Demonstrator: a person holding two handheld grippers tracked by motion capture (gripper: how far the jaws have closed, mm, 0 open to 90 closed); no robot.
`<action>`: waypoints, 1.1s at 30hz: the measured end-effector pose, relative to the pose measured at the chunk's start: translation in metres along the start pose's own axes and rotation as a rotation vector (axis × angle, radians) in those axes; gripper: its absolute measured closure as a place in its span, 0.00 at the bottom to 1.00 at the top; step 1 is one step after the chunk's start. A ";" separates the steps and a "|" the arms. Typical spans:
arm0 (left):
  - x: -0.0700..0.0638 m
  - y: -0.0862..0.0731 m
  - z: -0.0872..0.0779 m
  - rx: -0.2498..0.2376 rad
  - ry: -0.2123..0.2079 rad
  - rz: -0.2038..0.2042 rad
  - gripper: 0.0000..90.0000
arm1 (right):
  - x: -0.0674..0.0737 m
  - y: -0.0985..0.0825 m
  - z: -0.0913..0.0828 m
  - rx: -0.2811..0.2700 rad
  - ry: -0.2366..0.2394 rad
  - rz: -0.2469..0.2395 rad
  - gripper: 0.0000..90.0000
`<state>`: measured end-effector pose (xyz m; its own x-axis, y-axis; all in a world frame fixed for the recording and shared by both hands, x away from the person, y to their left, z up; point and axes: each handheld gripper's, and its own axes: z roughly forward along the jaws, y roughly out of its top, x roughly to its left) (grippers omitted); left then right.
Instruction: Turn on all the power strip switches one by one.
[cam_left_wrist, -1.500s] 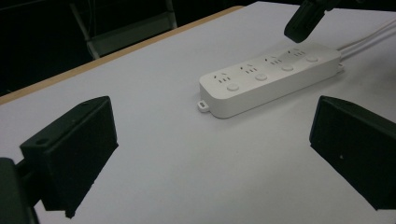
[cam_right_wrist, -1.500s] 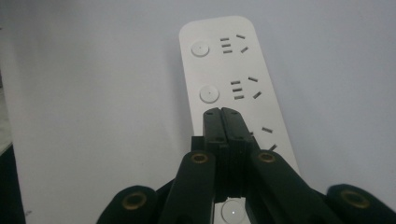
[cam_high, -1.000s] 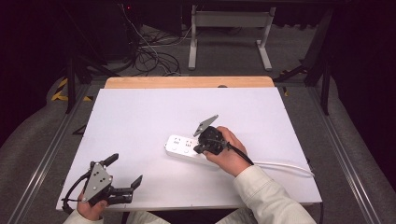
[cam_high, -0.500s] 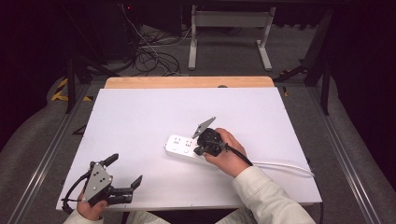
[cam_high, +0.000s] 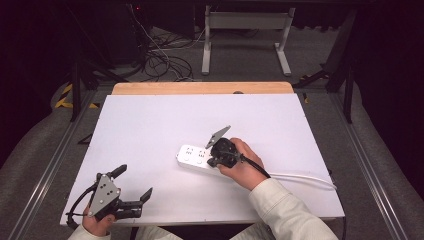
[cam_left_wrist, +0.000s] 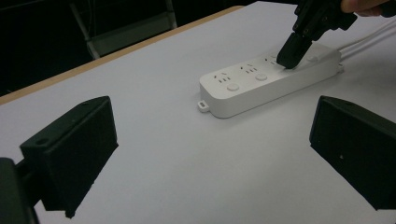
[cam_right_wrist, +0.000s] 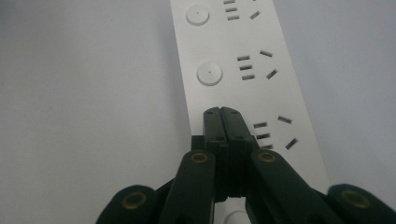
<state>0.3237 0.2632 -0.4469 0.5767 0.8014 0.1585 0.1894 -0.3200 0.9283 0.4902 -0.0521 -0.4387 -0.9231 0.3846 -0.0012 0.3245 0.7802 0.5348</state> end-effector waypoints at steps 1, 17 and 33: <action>0.000 0.000 0.000 0.000 0.000 0.000 0.01 | 0.000 0.000 0.000 -0.001 -0.001 -0.002 1.00; 0.000 0.000 0.000 0.001 0.001 0.003 0.01 | -0.001 0.003 0.001 0.033 -0.001 0.008 1.00; -0.001 0.000 -0.001 0.000 -0.004 -0.007 0.01 | -0.003 0.003 0.003 0.039 0.011 0.038 1.00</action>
<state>0.3224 0.2627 -0.4468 0.5789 0.8014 0.1506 0.1932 -0.3142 0.9295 0.4949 -0.0495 -0.4398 -0.9120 0.4092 0.0275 0.3669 0.7840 0.5007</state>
